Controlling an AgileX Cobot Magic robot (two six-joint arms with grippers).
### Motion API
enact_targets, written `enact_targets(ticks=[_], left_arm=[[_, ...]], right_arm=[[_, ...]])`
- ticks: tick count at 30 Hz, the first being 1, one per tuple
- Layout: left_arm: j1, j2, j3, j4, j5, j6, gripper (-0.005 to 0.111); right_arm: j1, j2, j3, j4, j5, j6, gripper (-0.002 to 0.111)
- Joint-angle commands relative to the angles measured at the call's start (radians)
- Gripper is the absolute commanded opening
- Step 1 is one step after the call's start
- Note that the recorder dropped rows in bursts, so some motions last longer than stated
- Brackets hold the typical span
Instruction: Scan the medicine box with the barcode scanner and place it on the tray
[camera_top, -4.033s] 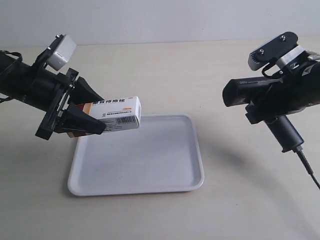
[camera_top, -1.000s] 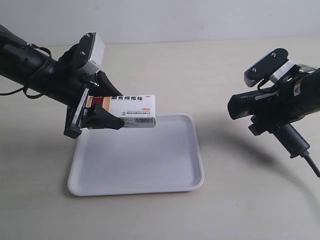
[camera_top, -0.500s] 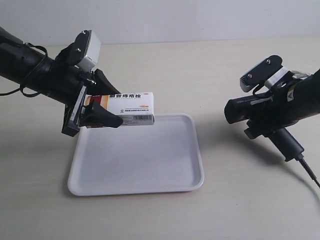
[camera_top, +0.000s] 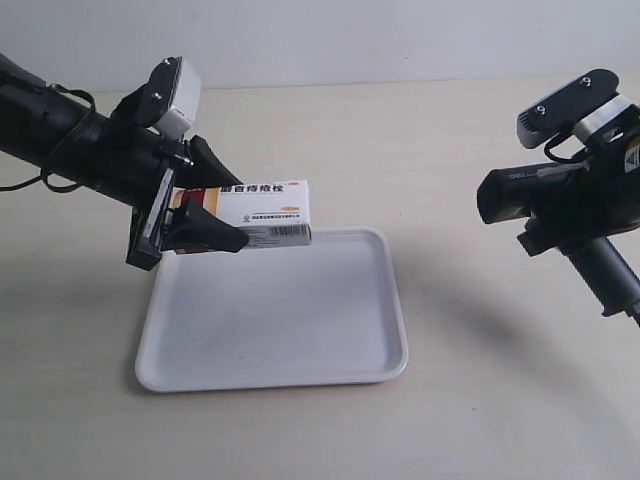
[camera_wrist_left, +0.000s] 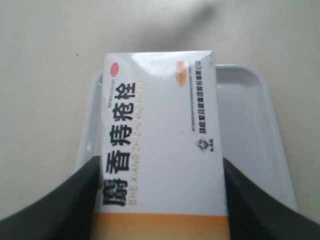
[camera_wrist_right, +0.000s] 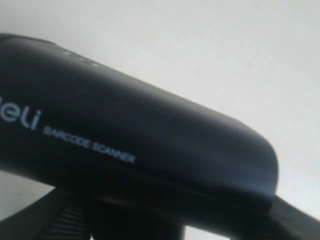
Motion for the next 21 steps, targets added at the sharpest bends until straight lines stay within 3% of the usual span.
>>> enact_targets(ticks=[1, 13, 21], left_arm=[[0.003, -0.007, -0.008, -0.026, 0.006, 0.002, 0.000], [0.003, -0.007, -0.008, -0.022, 0.055, 0.002, 0.000], [0.003, -0.007, -0.008, -0.014, 0.067, 0.002, 0.000]], right_arm=[[0.000, -0.010, -0.001, 0.038, 0.015, 0.007, 0.000], [0.000, 0.183, -0.001, 0.031, -0.207, 0.007, 0.000], [0.000, 0.256, -0.001, 0.050, -0.223, 0.005, 0.000]])
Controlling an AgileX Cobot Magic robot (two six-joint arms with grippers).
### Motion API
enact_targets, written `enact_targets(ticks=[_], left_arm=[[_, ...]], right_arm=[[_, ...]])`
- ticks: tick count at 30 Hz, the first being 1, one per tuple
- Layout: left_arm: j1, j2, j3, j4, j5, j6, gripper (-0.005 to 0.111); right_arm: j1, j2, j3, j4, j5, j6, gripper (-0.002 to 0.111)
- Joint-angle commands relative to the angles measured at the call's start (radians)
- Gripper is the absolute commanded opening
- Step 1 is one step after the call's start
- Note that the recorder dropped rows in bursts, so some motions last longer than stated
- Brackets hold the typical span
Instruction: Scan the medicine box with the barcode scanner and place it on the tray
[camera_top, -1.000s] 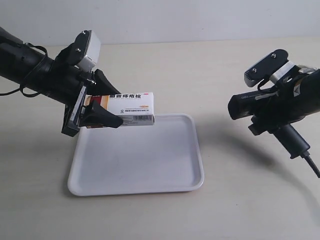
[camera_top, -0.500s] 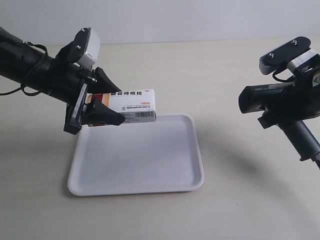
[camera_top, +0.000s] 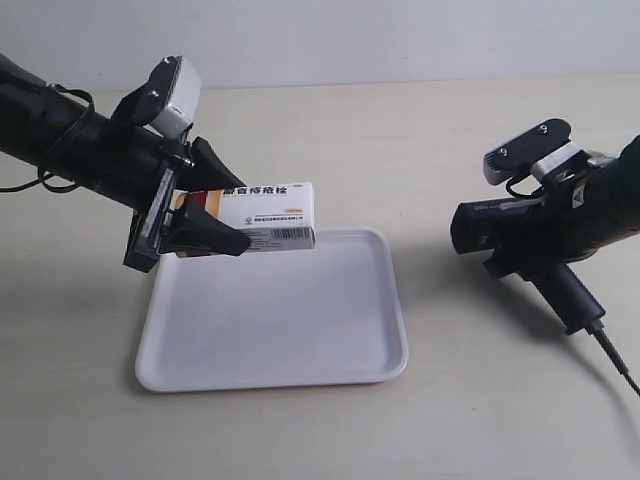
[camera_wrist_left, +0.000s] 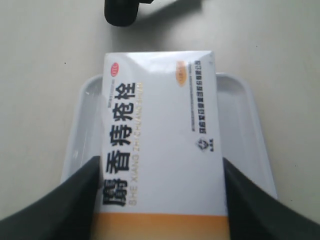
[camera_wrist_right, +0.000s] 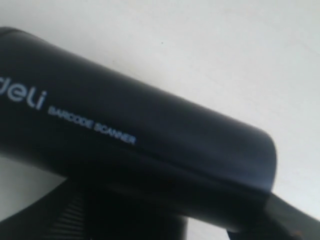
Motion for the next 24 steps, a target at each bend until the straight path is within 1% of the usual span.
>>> enact_targets(ticks=[1, 6, 12, 15, 20, 22, 24], left_arm=[[0.003, -0.004, -0.008, -0.007, 0.022, 0.002, 0.000], [0.003, 0.035, -0.008, -0.005, 0.012, 0.002, 0.000], [0.001, 0.112, -0.008, 0.001, -0.081, 0.002, 0.000], [-0.018, 0.132, -0.008, 0.008, -0.128, 0.002, 0.000], [-0.089, 0.143, -0.008, 0.013, -0.278, 0.002, 0.000], [-0.113, 0.143, -0.012, 0.013, -0.309, 0.002, 0.000], [-0.123, 0.143, -0.022, 0.010, -0.319, 0.002, 0.000]], right_arm=[[0.000, 0.023, -0.001, 0.014, -0.029, 0.003, 0.000], [0.000, 0.030, -0.001, 0.014, -0.033, 0.005, 0.000], [0.000, 0.030, -0.001, 0.014, -0.029, 0.005, 0.000], [0.000, 0.030, -0.001, 0.026, -0.029, 0.005, 0.000], [0.001, 0.030, -0.001, 0.027, -0.027, 0.005, 0.000], [0.001, 0.030, -0.001, 0.028, -0.027, 0.003, 0.000], [0.001, 0.030, -0.001, 0.028, -0.027, 0.003, 0.000]])
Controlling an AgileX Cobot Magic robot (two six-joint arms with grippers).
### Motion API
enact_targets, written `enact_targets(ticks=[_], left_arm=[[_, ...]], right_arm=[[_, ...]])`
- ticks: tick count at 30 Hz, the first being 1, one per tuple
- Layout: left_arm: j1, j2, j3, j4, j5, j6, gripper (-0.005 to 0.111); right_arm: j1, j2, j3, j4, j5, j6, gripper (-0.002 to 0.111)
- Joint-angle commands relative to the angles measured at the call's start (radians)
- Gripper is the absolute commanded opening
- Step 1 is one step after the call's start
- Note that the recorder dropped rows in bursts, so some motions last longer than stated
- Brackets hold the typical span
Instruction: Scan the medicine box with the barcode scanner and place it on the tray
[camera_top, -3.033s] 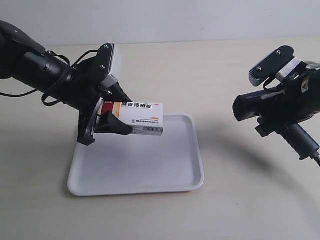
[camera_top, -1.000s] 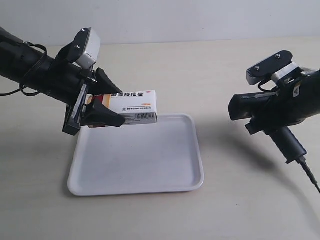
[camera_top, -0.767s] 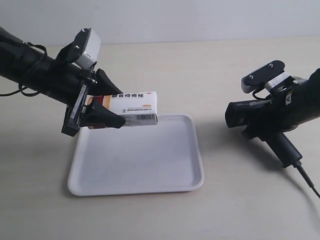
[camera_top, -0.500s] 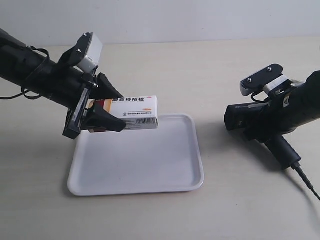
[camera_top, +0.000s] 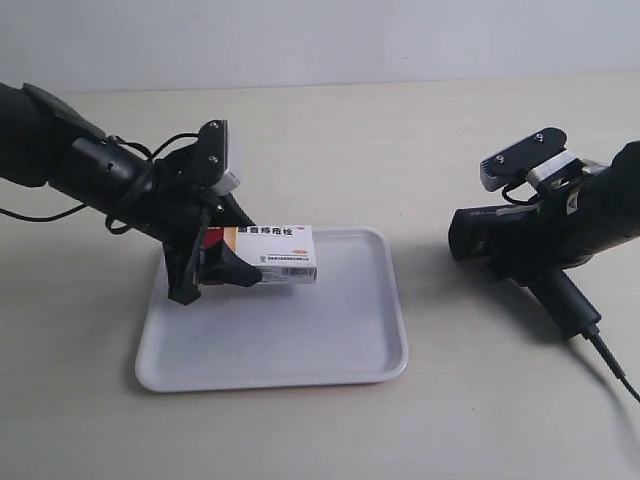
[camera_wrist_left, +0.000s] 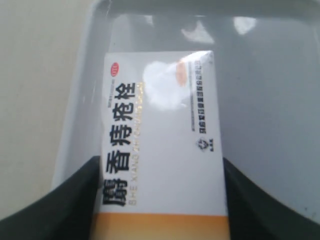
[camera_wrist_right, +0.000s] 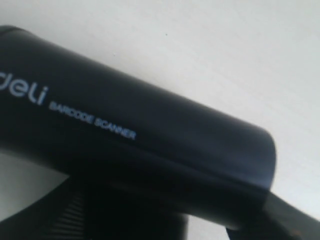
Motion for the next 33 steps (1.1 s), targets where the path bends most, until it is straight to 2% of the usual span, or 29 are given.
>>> enact_targets(ticks=[1, 9, 13, 17, 19, 26, 29, 33], left_arm=[[-0.032, 0.002, -0.027, -0.011, -0.025, 0.002, 0.000], [-0.032, 0.002, -0.072, -0.078, 0.082, 0.002, 0.000], [-0.040, 0.005, -0.078, -0.105, 0.062, 0.002, 0.000], [-0.076, 0.037, -0.104, -0.106, -0.006, 0.002, 0.000], [-0.078, 0.056, -0.123, -0.108, 0.003, 0.002, 0.000], [-0.078, 0.073, -0.148, -0.134, 0.049, 0.002, 0.000], [-0.078, 0.073, -0.148, -0.134, 0.045, 0.002, 0.000], [-0.078, 0.073, -0.148, -0.134, 0.045, 0.002, 0.000]], right_arm=[[0.001, 0.001, -0.001, 0.006, -0.011, 0.003, 0.000], [0.001, 0.001, -0.001, 0.021, -0.018, 0.003, 0.000], [0.001, 0.001, -0.001, 0.020, -0.027, 0.003, 0.000], [0.001, 0.001, -0.001, 0.043, -0.023, 0.003, 0.003], [0.001, 0.001, -0.001, 0.043, -0.021, 0.005, 0.009], [0.001, 0.001, -0.001, 0.043, -0.021, 0.005, 0.043], [0.001, 0.001, -0.001, 0.049, -0.020, 0.007, 0.054], [0.001, 0.005, -0.001, 0.071, -0.020, 0.007, 0.063]])
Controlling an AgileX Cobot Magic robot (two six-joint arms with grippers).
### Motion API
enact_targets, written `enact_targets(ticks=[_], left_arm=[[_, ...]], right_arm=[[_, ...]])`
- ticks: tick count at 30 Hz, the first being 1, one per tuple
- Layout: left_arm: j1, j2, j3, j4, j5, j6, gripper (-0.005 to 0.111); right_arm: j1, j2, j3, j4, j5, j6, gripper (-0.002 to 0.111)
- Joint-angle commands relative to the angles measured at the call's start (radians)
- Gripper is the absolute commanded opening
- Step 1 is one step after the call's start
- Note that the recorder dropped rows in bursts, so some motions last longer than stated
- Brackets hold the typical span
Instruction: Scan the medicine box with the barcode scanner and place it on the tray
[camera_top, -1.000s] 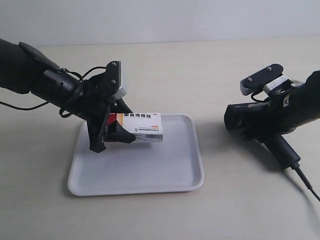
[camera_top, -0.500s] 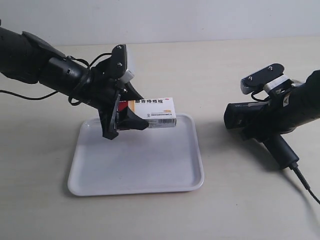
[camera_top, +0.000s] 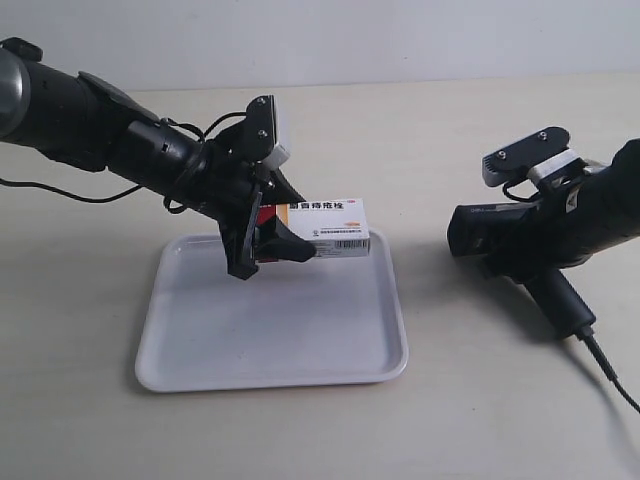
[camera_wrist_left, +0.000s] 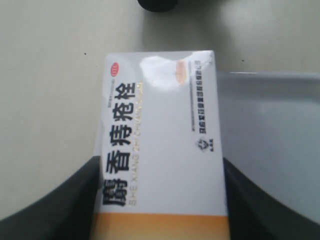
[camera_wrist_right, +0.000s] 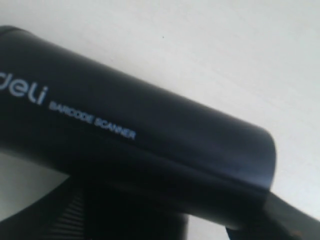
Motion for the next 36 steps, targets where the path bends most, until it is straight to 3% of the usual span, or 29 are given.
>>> enact_targets(ticks=[1, 14, 17, 21, 24, 32, 36], left_arm=[[-0.004, -0.004, -0.008, -0.018, 0.011, 0.002, 0.000], [-0.004, -0.004, -0.008, -0.018, 0.011, 0.002, 0.000], [-0.004, -0.004, -0.008, -0.018, 0.011, 0.002, 0.000], [0.003, -0.004, -0.008, -0.014, 0.027, 0.002, 0.000], [0.021, -0.004, -0.008, 0.000, 0.076, 0.002, 0.000], [0.057, -0.004, -0.008, 0.008, 0.117, 0.002, 0.000], [0.057, -0.004, -0.008, 0.010, 0.117, 0.002, 0.000]], right_arm=[[0.001, 0.009, -0.001, 0.016, -0.016, 0.007, 0.064], [0.001, 0.061, -0.001, 0.040, -0.077, 0.005, 0.064], [0.001, 0.055, -0.001, 0.026, -0.078, 0.003, 0.051], [0.001, -0.001, -0.001, -0.017, -0.030, 0.003, 0.018], [0.001, -0.067, -0.001, -0.018, 0.030, 0.000, 0.000], [0.007, -0.158, -0.001, -0.012, 0.143, -0.023, 0.000], [0.042, -0.155, -0.001, -0.015, 0.105, -0.023, 0.000]])
